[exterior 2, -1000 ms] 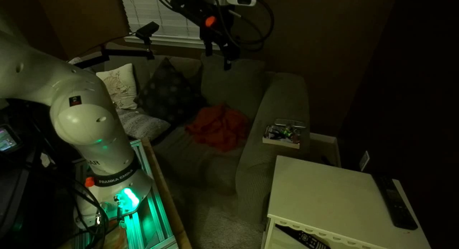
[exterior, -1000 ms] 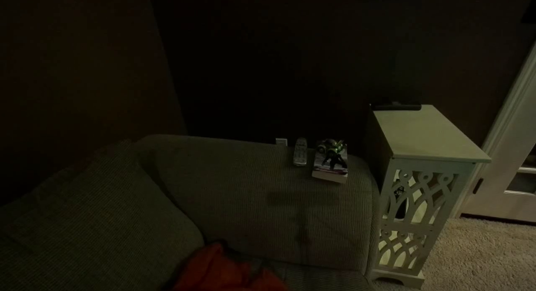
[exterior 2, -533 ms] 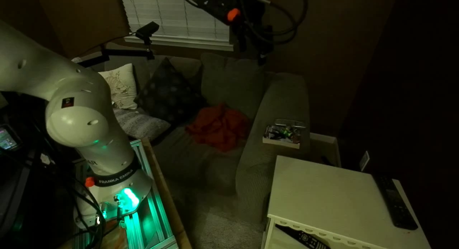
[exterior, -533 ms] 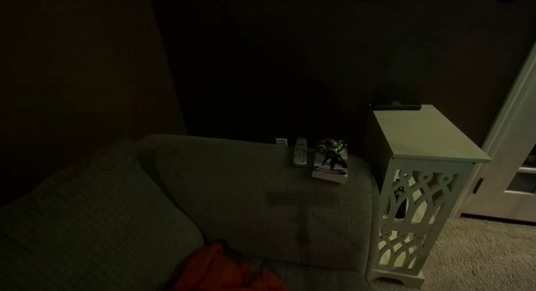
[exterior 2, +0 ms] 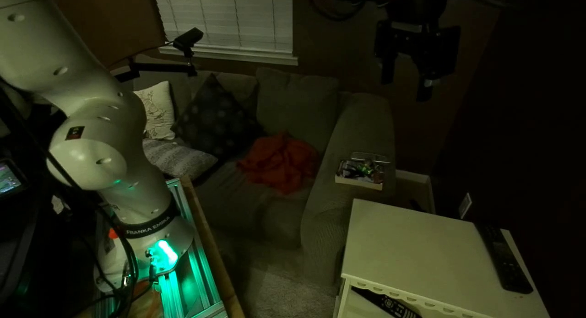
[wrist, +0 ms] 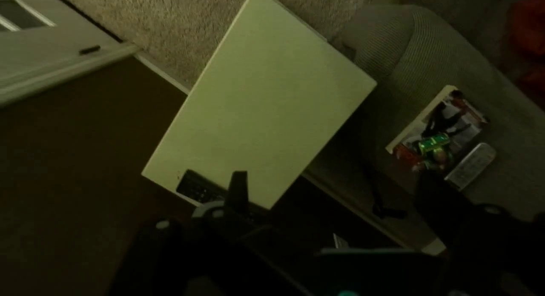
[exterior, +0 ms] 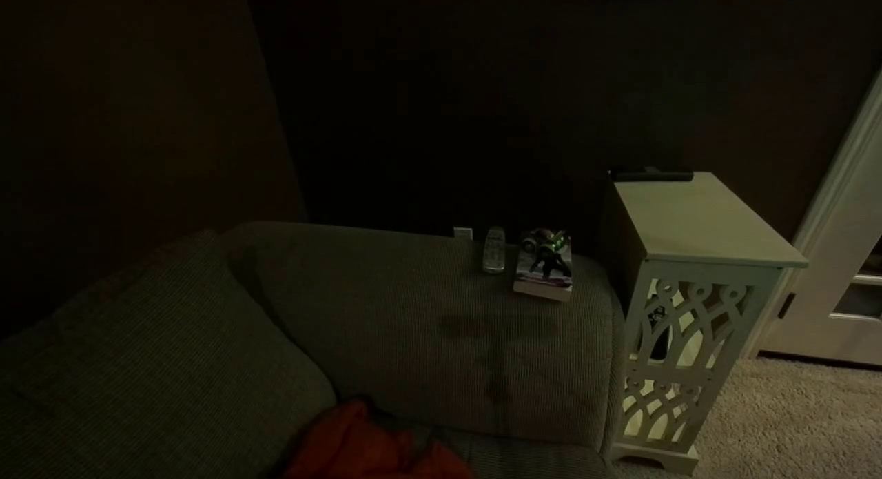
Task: Pick up the remote on the cabinet and place it on the right arm of sofa
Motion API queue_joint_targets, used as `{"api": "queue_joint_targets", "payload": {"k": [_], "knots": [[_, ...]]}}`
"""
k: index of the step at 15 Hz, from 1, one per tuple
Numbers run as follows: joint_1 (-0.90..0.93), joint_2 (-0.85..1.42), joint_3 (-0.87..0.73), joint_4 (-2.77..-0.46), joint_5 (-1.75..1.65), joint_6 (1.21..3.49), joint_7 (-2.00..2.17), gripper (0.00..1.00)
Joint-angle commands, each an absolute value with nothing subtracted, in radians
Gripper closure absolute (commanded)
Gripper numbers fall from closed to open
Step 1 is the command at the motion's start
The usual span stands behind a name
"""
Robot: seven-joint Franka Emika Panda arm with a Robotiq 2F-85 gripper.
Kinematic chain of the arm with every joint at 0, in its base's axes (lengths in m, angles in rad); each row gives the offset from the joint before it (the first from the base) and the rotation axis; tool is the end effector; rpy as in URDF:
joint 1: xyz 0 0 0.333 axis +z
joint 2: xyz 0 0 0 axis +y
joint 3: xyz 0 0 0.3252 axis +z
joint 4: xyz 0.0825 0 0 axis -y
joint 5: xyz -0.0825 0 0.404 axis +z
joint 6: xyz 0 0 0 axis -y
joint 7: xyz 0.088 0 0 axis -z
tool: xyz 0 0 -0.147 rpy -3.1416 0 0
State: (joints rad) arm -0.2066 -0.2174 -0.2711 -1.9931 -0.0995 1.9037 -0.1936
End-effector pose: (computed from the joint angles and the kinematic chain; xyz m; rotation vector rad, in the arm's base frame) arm 0.4624 -0.2608 0.5278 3.0373 -0.3888 0.1561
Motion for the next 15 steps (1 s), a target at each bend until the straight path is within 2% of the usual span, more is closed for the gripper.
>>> {"api": "queue_joint_targets", "payload": {"k": [1, 6, 9, 12, 15], "knots": [[-0.219, -0.175, -0.276, -1.945, -0.098, 1.861, -0.201, 0.00], [-0.230, -0.105, -0.290, -1.857, -0.077, 1.808, -0.264, 0.00], [-0.258, -0.037, -0.342, -1.737, -0.081, 1.621, -0.519, 0.00], [-0.296, 0.103, -0.385, -1.572, -0.051, 1.499, -0.738, 0.00], [-0.340, 0.254, -0.363, -1.442, 0.002, 1.417, -0.872, 0.00]]}}
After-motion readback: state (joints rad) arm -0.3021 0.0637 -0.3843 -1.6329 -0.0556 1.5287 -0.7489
